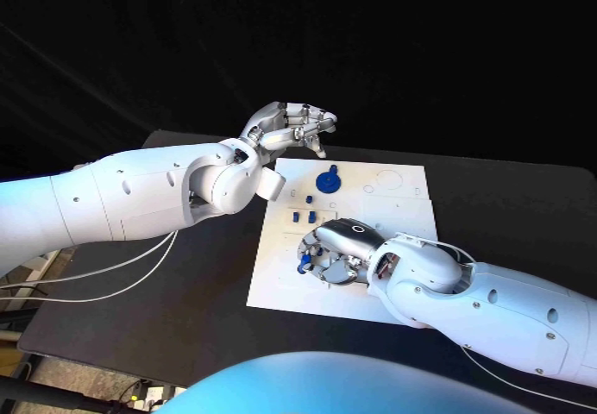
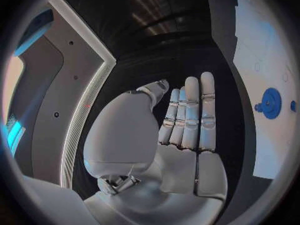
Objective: Assemble the parts on the task board
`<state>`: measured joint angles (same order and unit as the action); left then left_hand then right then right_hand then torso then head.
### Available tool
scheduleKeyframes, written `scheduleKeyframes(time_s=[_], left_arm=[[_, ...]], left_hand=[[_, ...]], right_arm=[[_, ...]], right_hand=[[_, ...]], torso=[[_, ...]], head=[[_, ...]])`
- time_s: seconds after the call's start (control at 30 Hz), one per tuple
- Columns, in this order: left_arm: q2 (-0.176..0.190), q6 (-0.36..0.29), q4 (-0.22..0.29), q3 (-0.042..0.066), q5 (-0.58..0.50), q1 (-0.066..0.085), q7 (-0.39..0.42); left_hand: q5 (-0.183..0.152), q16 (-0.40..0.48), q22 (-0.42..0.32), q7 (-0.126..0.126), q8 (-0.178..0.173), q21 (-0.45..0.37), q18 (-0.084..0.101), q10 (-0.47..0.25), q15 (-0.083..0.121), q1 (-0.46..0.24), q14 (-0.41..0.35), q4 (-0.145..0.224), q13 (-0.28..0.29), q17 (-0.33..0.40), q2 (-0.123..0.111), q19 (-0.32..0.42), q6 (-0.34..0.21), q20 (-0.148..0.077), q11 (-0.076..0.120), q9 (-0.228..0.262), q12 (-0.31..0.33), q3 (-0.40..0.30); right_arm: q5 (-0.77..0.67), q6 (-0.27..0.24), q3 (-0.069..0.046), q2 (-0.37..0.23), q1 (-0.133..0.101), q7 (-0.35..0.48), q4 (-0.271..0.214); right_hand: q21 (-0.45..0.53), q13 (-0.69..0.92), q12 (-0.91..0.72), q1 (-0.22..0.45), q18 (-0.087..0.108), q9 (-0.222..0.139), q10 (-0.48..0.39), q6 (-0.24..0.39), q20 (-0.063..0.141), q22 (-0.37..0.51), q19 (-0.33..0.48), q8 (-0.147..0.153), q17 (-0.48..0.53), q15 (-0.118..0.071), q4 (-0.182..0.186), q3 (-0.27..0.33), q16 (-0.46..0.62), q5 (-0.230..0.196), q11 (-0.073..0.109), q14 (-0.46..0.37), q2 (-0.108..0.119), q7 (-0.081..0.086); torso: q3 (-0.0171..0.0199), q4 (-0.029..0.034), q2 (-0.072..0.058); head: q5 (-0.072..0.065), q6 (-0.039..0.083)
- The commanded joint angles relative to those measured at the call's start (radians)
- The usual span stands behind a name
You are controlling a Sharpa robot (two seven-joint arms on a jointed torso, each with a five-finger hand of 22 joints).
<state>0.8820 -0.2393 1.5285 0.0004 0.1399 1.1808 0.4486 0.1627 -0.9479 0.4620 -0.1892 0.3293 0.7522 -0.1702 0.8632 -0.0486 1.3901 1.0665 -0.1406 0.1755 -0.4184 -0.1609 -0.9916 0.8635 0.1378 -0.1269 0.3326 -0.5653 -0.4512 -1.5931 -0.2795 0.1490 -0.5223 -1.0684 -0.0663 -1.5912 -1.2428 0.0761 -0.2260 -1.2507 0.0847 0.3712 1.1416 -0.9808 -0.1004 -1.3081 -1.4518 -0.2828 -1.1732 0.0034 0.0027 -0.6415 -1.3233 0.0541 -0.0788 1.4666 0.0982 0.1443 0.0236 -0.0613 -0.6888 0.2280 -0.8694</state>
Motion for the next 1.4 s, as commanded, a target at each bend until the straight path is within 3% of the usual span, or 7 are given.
scheduleKeyframes(time_s=[0.03,0.43,0.67,0.93,1.23,1.3,1.4], left_arm=[[-0.001,0.017,0.003,0.001,-0.003,0.001,0.006],[0.000,0.017,0.003,0.001,-0.003,0.001,0.005],[0.000,0.019,0.003,0.001,-0.003,0.001,0.003],[0.001,0.021,0.002,0.001,-0.003,0.001,0.000],[0.001,0.022,0.000,0.001,-0.003,0.001,-0.002],[0.001,0.023,0.000,0.001,-0.003,0.001,-0.002],[0.001,0.023,0.000,0.001,-0.003,0.001,-0.002]], left_hand=[[0.003,-0.003,0.000,0.002,0.006,-0.004,-0.012,-0.006,-0.005,0.001,-0.002,0.006,-0.001,-0.002,0.000,0.000,-0.008,0.008,0.000,0.001,-0.001,0.002],[0.003,-0.003,0.000,0.002,0.006,-0.004,-0.012,-0.006,-0.005,0.001,-0.002,0.006,-0.001,-0.002,0.000,0.000,-0.008,0.008,0.000,0.001,-0.001,0.002],[0.003,-0.003,0.000,0.002,0.006,-0.004,-0.012,-0.006,-0.005,0.001,-0.002,0.006,-0.001,-0.002,0.000,0.000,-0.008,0.008,0.000,0.001,-0.001,0.002],[0.003,-0.006,0.001,0.002,0.009,-0.005,-0.012,-0.007,-0.005,-0.001,-0.004,0.006,-0.003,-0.004,0.000,0.001,-0.009,0.008,0.000,0.003,-0.002,0.002],[0.003,-0.006,0.001,0.002,0.009,-0.005,-0.012,-0.007,-0.005,-0.001,-0.004,0.006,-0.003,-0.004,0.000,0.001,-0.009,0.008,0.000,0.003,-0.002,0.002],[0.003,-0.006,0.001,0.002,0.009,-0.005,-0.012,-0.007,-0.005,-0.001,-0.004,0.006,-0.003,-0.004,0.000,0.001,-0.009,0.008,0.000,0.003,-0.002,0.002],[0.003,-0.006,0.001,0.002,0.009,-0.005,-0.012,-0.007,-0.005,-0.001,-0.004,0.006,-0.003,-0.004,0.000,0.001,-0.009,0.008,0.000,0.003,-0.002,0.002]], right_arm=[[-0.023,0.012,0.002,0.003,0.003,-0.009,0.002],[-0.025,0.035,0.007,0.008,0.004,-0.005,0.009],[-0.026,0.000,0.008,0.002,0.004,-0.010,0.009],[-0.025,-0.071,0.008,-0.009,0.004,-0.001,-0.006],[0.007,-0.164,0.006,-0.051,0.002,0.033,-0.059],[0.038,-0.190,0.004,-0.074,-0.001,0.047,-0.081],[0.119,-0.208,-0.001,-0.116,-0.013,0.061,-0.110]], right_hand=[[0.006,-0.001,0.004,-0.005,-0.015,0.026,0.003,-0.006,0.002,-0.114,0.004,-0.004,-0.001,-0.006,-0.005,-0.002,0.000,0.004,0.000,0.023,-0.002,0.000],[0.034,-0.002,0.019,0.012,-0.010,0.029,-0.001,0.013,0.000,-0.104,0.015,-0.002,0.015,-0.002,-0.010,0.014,0.010,0.011,-0.006,0.018,0.026,0.007],[0.054,0.000,0.028,0.032,-0.007,0.007,-0.014,0.101,-0.010,-0.098,0.023,0.054,0.018,0.009,-0.006,0.033,0.011,0.024,-0.020,0.015,0.058,0.028],[0.055,0.009,0.016,0.034,-0.006,-0.019,-0.005,0.204,-0.008,-0.101,0.021,0.119,0.020,0.004,-0.006,0.046,0.011,0.028,-0.011,0.015,0.078,0.027],[0.041,0.023,-0.001,0.034,-0.009,-0.049,0.005,0.314,0.006,-0.109,0.013,0.168,0.017,-0.012,-0.003,0.067,0.009,0.039,0.008,0.017,0.088,0.001],[0.040,0.025,-0.004,0.034,-0.010,-0.036,0.007,0.282,0.007,-0.110,0.012,0.159,0.017,-0.013,-0.002,0.069,0.009,0.041,0.009,0.017,0.087,0.004],[0.039,0.040,-0.028,0.024,-0.011,-0.010,0.027,0.179,0.006,-0.112,0.009,0.107,0.018,-0.008,-0.001,0.071,0.009,0.044,0.001,0.017,0.074,0.014]], torso=[[-0.0001,-0.0003,0.000],[0.0006,-0.0011,0.001],[0.0007,-0.0010,0.001],[0.0015,-0.0018,0.001],[0.0013,-0.0036,0.002],[0.0009,-0.0038,0.003],[0.0006,-0.0032,0.003]], head=[[0.001,-0.001],[0.002,-0.001],[0.001,-0.001],[0.000,0.001],[-0.005,0.006],[-0.008,0.008],[-0.023,0.016]])
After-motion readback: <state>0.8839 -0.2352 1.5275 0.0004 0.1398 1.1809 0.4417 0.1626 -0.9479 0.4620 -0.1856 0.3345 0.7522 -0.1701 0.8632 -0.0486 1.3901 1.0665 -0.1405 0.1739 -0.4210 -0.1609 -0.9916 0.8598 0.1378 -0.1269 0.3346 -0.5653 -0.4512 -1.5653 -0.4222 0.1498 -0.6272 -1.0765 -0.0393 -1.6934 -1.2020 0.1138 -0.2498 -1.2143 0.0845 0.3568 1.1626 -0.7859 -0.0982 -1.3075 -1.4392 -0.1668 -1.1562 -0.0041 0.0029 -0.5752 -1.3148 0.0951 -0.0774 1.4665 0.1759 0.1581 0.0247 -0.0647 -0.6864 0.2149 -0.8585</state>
